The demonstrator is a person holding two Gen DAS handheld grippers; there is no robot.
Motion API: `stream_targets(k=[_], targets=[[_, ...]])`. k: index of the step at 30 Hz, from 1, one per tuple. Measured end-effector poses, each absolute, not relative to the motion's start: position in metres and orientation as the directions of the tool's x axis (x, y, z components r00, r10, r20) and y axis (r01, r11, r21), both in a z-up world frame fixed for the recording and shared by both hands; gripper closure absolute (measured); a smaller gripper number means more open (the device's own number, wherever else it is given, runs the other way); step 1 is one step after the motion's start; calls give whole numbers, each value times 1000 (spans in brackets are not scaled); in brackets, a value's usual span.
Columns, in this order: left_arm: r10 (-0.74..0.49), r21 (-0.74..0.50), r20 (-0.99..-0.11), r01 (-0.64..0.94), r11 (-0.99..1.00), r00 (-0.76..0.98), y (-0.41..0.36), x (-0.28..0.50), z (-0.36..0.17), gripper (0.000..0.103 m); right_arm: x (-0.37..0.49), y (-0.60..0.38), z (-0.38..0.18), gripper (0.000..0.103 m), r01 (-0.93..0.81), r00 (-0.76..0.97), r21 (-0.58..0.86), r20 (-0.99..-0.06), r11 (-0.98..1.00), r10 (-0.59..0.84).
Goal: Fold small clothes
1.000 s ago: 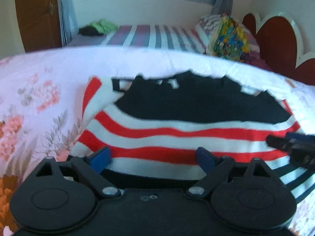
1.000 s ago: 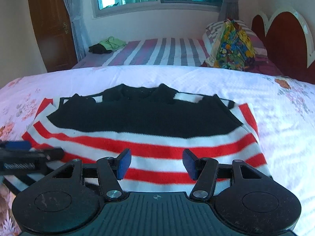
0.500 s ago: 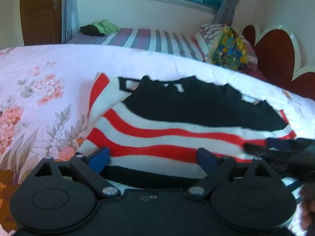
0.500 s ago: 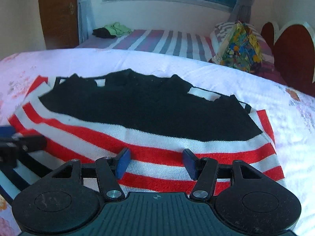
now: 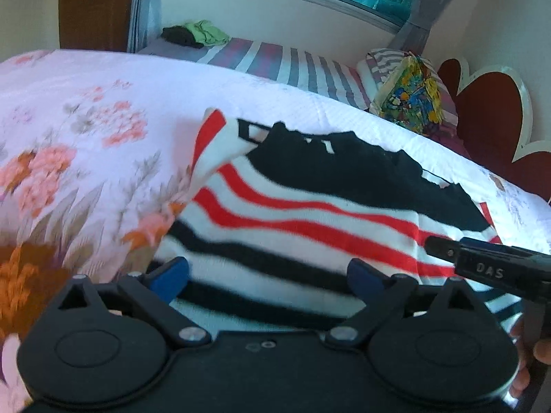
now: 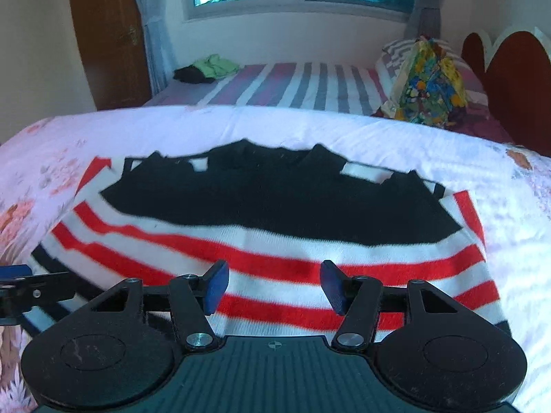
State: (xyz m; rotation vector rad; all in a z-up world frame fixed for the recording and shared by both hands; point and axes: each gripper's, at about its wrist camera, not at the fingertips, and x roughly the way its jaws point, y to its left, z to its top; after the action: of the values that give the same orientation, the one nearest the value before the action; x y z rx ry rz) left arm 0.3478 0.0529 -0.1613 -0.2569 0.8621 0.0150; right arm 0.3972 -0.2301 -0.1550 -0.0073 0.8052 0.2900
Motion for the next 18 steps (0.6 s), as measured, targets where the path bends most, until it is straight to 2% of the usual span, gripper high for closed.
stream_targets(k=[3,7,12,18], targets=[[-93,-219,-757,-117,969,647,53,335,-161,5,391,-229,-157,45,-253,646,111,-720,961,253],[-128,-284,-757,-147,947,640,56,312,-165,6,383,-229,-159,45,-254,641,112,-724,961,254],[-205,-401,-779,-219,890,592,62,305,-185,15,379,-229,-159,45,-251,641,115,-725,961,254],[-257,-583,-688,-306,752,679,81,319,-196,6,378,-229,-161,45,-252,646,110,-720,961,252]])
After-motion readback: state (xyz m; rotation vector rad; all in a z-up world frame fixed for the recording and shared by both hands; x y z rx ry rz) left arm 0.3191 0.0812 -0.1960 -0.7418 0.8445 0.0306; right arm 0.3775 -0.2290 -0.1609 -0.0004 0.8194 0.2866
